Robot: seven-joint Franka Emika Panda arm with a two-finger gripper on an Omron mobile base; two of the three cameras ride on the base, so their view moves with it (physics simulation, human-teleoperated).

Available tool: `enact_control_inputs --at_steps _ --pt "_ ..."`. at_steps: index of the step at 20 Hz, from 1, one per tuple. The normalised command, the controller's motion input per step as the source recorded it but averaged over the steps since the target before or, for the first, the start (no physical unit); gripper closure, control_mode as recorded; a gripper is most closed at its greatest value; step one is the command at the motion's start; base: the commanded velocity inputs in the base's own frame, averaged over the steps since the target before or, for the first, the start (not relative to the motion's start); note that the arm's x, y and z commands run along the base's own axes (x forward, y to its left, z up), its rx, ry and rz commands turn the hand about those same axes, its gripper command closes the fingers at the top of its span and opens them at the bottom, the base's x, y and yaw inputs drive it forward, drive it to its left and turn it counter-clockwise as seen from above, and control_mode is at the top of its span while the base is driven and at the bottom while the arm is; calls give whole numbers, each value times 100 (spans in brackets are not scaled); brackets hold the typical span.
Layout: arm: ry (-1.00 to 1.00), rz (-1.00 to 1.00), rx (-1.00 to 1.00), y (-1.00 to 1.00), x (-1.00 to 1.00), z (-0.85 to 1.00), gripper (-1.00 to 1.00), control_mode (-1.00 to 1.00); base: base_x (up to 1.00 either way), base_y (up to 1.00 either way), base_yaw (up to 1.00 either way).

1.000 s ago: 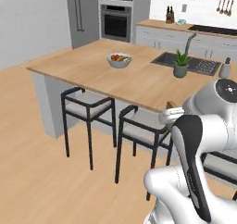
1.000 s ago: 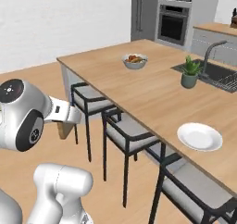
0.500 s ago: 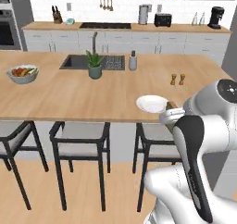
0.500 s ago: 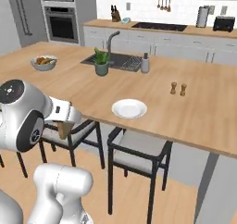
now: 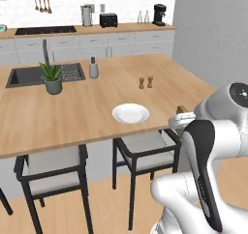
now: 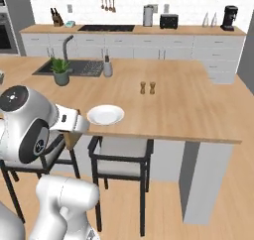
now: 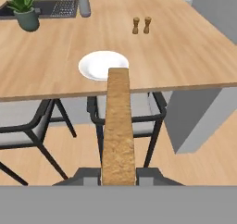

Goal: Start the toaster. Once the lever pops up, take the bread to the plate on the dining counter.

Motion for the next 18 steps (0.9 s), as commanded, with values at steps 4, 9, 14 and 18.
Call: enact_control_inputs --at_steps 4,9,14,18 --pt "0 0 0 0 0 0 100 100 22 67 0" --pt "0 0 0 0 0 0 100 100 47 18 6" --pt "0 0 0 0 0 0 100 100 47 -22 16" --pt "0 0 0 0 0 0 100 100 27 -39 17"
